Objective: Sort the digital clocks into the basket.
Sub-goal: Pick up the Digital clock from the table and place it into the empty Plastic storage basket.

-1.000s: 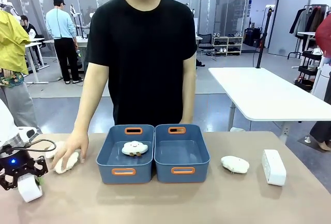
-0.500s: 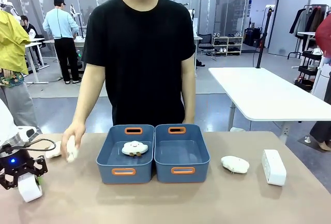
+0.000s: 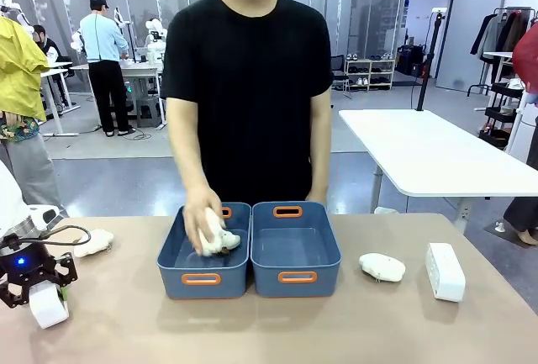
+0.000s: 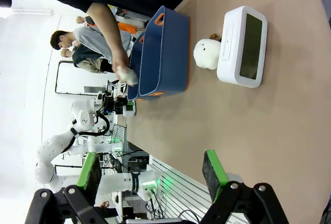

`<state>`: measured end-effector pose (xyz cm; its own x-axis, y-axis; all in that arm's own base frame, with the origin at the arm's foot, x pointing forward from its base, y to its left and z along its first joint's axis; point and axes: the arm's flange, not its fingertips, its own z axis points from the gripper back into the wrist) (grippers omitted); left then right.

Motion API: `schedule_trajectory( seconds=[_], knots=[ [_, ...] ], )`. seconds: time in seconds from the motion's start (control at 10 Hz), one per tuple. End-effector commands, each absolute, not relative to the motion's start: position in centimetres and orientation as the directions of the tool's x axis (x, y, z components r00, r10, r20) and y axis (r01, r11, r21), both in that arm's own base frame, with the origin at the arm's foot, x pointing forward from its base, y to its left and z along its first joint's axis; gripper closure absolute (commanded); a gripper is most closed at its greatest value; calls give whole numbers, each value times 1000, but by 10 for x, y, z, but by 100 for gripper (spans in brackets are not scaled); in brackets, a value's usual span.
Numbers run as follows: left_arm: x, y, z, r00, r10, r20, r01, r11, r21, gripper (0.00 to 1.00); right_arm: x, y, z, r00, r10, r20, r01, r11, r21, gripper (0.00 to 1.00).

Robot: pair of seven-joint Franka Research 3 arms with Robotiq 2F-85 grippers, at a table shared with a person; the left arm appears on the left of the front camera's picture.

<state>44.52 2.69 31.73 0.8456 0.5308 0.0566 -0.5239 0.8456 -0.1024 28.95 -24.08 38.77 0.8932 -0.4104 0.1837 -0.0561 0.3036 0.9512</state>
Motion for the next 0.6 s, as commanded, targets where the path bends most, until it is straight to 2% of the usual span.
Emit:
schedule_trajectory(
  seconds=[0.0, 0.5],
  knots=[
    [445, 27, 317, 845, 531, 57, -525, 845, -101, 97, 289, -242, 389, 895, -405, 188, -60, 306, 950, 0],
    [445, 27, 317, 845, 531, 57, -525, 845, -101, 97, 289, -242, 389, 895, -405, 188, -60, 306, 950, 0]
  ],
)
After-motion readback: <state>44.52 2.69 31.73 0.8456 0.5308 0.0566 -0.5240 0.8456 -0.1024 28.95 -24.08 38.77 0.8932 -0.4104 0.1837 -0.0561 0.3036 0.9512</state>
